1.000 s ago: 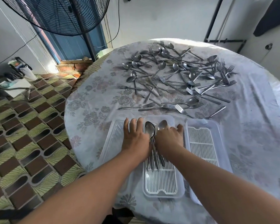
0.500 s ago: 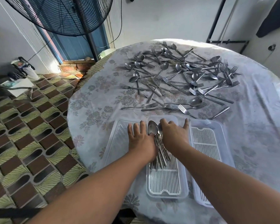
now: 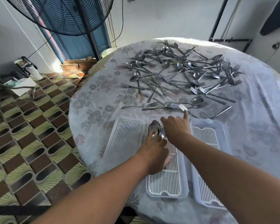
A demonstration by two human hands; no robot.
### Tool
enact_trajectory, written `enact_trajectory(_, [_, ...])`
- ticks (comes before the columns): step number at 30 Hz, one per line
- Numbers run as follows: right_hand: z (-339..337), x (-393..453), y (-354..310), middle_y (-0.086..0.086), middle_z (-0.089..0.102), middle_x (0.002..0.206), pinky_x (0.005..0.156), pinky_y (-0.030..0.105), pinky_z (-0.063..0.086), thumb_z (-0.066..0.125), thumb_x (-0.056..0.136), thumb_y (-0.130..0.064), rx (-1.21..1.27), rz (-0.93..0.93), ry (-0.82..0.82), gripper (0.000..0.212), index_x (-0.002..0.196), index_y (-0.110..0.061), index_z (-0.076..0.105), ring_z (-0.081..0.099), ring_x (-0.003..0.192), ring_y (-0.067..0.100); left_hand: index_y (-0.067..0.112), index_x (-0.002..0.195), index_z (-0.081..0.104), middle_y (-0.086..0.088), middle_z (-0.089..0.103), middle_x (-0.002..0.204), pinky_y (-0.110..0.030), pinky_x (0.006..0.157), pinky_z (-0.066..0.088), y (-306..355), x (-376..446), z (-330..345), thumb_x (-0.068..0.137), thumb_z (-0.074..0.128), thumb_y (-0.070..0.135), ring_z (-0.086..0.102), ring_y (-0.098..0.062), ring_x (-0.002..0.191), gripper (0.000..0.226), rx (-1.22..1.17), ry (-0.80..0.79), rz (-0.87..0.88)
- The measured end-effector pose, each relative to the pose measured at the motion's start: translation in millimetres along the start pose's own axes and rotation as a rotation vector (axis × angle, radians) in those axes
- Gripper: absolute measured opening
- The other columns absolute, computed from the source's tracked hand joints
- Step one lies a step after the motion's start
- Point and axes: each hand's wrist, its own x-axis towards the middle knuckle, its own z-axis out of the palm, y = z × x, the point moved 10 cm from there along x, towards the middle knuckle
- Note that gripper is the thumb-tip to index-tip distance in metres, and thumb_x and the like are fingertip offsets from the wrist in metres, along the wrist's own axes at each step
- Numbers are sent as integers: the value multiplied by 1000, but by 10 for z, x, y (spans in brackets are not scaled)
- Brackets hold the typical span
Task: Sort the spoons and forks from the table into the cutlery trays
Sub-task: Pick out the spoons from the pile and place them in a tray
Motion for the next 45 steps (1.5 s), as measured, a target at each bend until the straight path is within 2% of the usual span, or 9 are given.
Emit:
enact_trajectory(4, [-23,31,19,2,64,119,122,68,0,57,100,-28,35,-40,21,20,120,-29,62,66,112,27,16,101,78,-9,67,117,-56,120,7,-164,-54,-19,99,52,42,45,-39,133,37,-24,6,-64])
enact_trajectory(9, [-116,6,111,0,60,126,120,59,9,62,97,-29,33,-49,48,22,117,-35,66,61,119,25,16,109,76,-8,57,140,-60,122,2,-285,-65,36,99,55,38,23,-37,149,32,-85,-44,-161])
enact_trajectory(17, [-21,-11,22,1,62,123,116,56,15,66,92,-19,11,-43,110,33,123,-29,61,53,126,28,19,104,77,-7,64,124,-58,121,-9,-314,-38,35,101,46,40,34,-31,139,37,-105,-90,-288])
enact_trajectory(20, [65,-80,-1,4,56,126,105,49,26,63,89,-17,-4,-21,166,39,126,-27,56,51,121,28,19,114,74,-12,52,136,-58,121,-5,-396,-31,-44,98,51,43,32,-34,136,36,-40,-15,-336])
enact_trajectory(24, [151,-156,-3,1,58,122,94,47,24,53,96,-33,21,13,184,32,127,-30,58,50,118,26,21,131,63,-11,36,145,-55,119,-12,-535,-37,-93,90,60,42,23,-36,137,46,22,25,-407])
enact_trajectory(31, [278,-194,-96,-3,46,142,111,53,9,51,100,-41,81,-21,118,44,143,-30,51,41,134,24,24,140,58,-14,11,163,-61,119,-16,-613,62,55,90,64,31,4,-41,150,51,71,-182,-473])
enact_trajectory(35, [285,-220,-82,3,47,145,118,56,3,47,100,-52,92,7,79,61,152,-21,37,41,137,26,25,141,55,-13,10,163,-61,120,-15,-668,83,53,91,61,31,5,-41,150,50,35,-139,-533])
enact_trajectory(41, [305,-276,-36,4,50,137,118,56,0,43,102,-46,103,5,85,45,138,-21,52,43,133,25,31,145,44,-14,-1,162,-61,119,-15,-685,41,120,91,58,55,-2,-44,148,61,-85,-94,-520])
enact_trajectory(45, [323,-270,-37,4,53,132,120,59,-1,50,96,-36,75,9,89,48,141,-18,45,47,131,27,28,145,41,-17,6,159,-60,120,-13,-770,3,1,92,54,61,3,-42,146,63,-89,11,-521])
